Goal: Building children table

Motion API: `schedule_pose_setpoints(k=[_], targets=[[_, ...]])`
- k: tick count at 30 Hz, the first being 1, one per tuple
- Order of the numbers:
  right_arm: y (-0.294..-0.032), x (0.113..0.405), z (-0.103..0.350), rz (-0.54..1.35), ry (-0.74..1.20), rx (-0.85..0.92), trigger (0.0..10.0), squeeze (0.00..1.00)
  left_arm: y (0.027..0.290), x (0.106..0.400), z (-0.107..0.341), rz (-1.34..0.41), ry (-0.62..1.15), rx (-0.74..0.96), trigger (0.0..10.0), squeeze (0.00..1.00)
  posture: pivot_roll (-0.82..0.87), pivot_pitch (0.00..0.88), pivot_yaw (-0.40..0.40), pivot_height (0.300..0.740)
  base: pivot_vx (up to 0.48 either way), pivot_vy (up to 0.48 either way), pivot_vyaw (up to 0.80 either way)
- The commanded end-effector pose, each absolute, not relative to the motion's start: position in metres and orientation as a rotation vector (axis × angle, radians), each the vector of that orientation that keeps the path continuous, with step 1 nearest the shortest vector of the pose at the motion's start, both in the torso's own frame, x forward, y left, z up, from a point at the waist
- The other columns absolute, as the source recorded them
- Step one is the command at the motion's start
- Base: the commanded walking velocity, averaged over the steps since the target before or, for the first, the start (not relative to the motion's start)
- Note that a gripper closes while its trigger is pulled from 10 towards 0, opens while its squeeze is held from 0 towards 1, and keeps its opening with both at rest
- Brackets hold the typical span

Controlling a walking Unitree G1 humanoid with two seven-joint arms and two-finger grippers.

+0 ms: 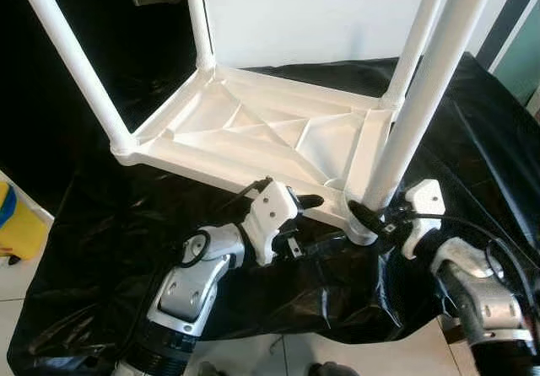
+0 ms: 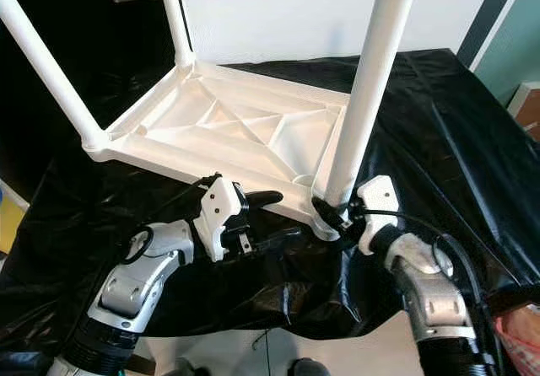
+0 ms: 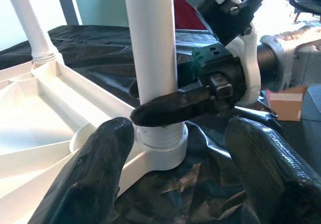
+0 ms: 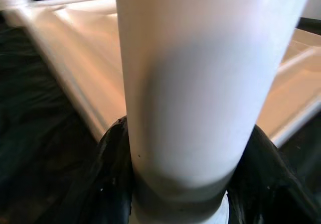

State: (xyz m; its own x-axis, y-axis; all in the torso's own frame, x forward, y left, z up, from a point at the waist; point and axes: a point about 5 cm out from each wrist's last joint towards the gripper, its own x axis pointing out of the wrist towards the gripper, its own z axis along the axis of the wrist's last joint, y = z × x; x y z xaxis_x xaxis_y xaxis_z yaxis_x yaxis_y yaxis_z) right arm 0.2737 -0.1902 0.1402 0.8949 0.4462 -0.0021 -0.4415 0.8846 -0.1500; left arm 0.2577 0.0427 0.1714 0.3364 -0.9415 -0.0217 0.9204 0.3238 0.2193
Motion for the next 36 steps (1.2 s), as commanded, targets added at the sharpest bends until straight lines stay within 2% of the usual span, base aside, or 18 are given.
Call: schedule_pose_setpoints(k=[1, 5, 7, 11, 13, 14, 16, 19, 23, 33, 34, 36], targets=[[-0.185, 0.272, 0.133, 0.356, -0.003, -0.122, 10.0, 0.00, 0.045, 0.260, 0.166, -1.149, -0.103, 0.195, 10.0, 0.00, -0.14, 0.079, 0.017, 0.740, 0.000, 0.000, 0.00], [-0.182, 0.270, 0.132, 0.264, -0.008, -0.076, 10.0, 0.00, 0.045, 0.259, 0.166, -1.150, -0.101, 0.194, 10.0, 0.00, -0.14, 0.082, 0.018, 0.740, 0.000, 0.000, 0.00], [-0.180, 0.267, 0.129, 0.127, 0.004, -0.071, 10.0, 0.00, 0.046, 0.257, 0.165, -1.153, -0.097, 0.192, 10.0, 0.00, -0.14, 0.086, 0.020, 0.740, 0.000, 0.000, 0.00], [-0.180, 0.266, 0.128, 0.092, 0.010, -0.075, 10.0, 0.00, 0.046, 0.257, 0.165, -1.154, -0.096, 0.192, 10.0, 0.00, -0.14, 0.086, 0.020, 0.740, 0.000, 0.000, 0.00], [-0.178, 0.264, 0.125, -0.024, 0.019, -0.064, 10.0, 0.00, 0.046, 0.256, 0.165, -1.156, -0.095, 0.190, 10.0, 0.00, -0.14, 0.089, 0.022, 0.740, 0.000, 0.000, 0.00], [-0.178, 0.264, 0.125, -0.024, 0.019, -0.064, 10.0, 0.00, 0.046, 0.256, 0.165, -1.156, -0.095, 0.190, 10.0, 0.00, -0.14, 0.089, 0.022, 0.740, 0.000, 0.000, 0.00], [-0.174, 0.261, 0.121, -0.173, 0.047, -0.031, 10.0, 0.00, 0.046, 0.257, 0.165, -1.156, -0.096, 0.192, 10.0, 0.00, -0.13, 0.085, 0.019, 0.740, 0.000, 0.000, 0.00], [-0.164, 0.259, 0.120, -0.258, 0.060, 0.022, 10.0, 0.00, 0.046, 0.257, 0.166, -1.153, -0.099, 0.189, 10.0, 0.00, -0.13, 0.085, 0.018, 0.740, 0.000, 0.000, 0.00], [-0.153, 0.260, 0.123, -0.216, 0.043, 0.034, 10.0, 0.00, 0.046, 0.257, 0.167, -1.152, -0.100, 0.186, 10.0, 0.00, -0.14, 0.082, 0.020, 0.740, 0.000, 0.000, 0.00], [-0.147, 0.262, 0.126, -0.209, 0.041, 0.040, 10.0, 0.00, 0.045, 0.260, 0.168, -1.155, -0.102, 0.190, 10.0, 0.00, -0.13, 0.087, 0.021, 0.740, 0.000, 0.000, 0.00], [-0.147, 0.262, 0.127, -0.213, 0.037, 0.040, 10.0, 0.05, 0.045, 0.260, 0.168, -1.154, -0.102, 0.192, 10.0, 0.00, -0.13, 0.087, 0.021, 0.740, 0.000, 0.000, 0.00], [-0.146, 0.263, 0.128, -0.214, 0.034, 0.039, 10.0, 0.05, 0.046, 0.260, 0.168, -1.154, -0.102, 0.193, 10.0, 0.00, -0.13, 0.087, 0.021, 0.740, 0.000, 0.000, 0.00]])
